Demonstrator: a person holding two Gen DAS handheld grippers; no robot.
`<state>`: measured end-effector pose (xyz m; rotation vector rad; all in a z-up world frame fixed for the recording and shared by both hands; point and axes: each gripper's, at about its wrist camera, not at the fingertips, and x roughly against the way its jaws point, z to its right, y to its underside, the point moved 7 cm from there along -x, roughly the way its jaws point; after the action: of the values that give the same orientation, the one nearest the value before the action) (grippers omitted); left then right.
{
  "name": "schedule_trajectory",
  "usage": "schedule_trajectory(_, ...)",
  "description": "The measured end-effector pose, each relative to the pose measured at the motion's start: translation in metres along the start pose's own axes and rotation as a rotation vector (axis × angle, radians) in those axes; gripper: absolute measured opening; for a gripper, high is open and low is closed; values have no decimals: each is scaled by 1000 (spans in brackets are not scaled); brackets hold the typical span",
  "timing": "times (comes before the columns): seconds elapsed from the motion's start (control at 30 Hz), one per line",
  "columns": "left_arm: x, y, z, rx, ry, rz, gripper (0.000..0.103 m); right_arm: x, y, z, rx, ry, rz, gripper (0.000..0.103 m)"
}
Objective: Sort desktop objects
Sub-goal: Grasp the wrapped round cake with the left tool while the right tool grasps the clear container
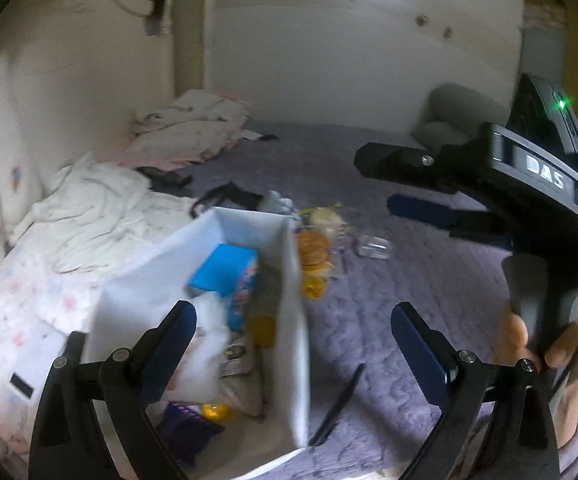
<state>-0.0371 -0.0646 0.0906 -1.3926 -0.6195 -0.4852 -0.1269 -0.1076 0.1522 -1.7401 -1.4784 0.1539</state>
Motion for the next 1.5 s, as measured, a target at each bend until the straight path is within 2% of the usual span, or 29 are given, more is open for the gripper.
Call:
schedule_trajectory(0.13, -24, 2, 32, -38, 48, -31, 97, 27, -11, 39, 11, 150, 41, 80)
schedule_trajectory(0.23, -47, 6, 59, -81, 56, -68, 97, 46, -15, 73, -22, 205, 56, 80)
schedule_trajectory(0.33, -65, 4, 84, -88, 102, -85, 97, 59, -15, 109, -54, 261, 56, 80)
schedule_trajectory(0.4, -83, -1, 103, -82, 145, -89, 97, 64, -15, 135, -68, 349, 64, 80)
schedule_trajectory(0.47, -103, -5, 116, -80, 154, -94, 97, 67, -13, 162, -63, 445, 73, 80)
schedule_trajectory(0.5, -114, -6, 119, -79, 147, -98, 97, 67, -11, 178, -66, 467, 72, 80)
schedule_trajectory(0.67, -190, -4, 112, -75, 77, -151, 97, 57, 3, 244, -213, 400, 45, 79)
schedule_trajectory(0.77, -228, -4, 93, -22, 11, -175, 97, 48, 10, 282, -272, 420, 18, 79)
schedule_trajectory(0.83, -244, -5, 84, 15, 12, -181, 97, 36, 9, 298, -257, 465, -11, 79)
schedule_trajectory(0.93, -265, -9, 71, 28, -20, -200, 97, 22, 11, 309, -210, 543, -38, 80)
schedule_trajectory(1.17, -297, -9, 49, 40, -133, -206, 97, -8, 14, 314, -103, 576, -44, 80)
schedule_trajectory(1.3, -311, -15, 40, -16, -221, -214, 97, -24, 6, 320, -43, 606, -9, 80)
schedule_trajectory(1.37, -326, -14, 35, -66, -284, -260, 100, -32, 2, 322, -25, 605, 11, 80)
schedule_trajectory(1.43, -337, -11, 32, -81, -283, -274, 103, -40, -2, 329, -15, 620, 11, 80)
schedule_trajectory(1.5, -344, -10, 28, -26, -243, -258, 103, -46, 3, 339, -93, 564, -13, 76)
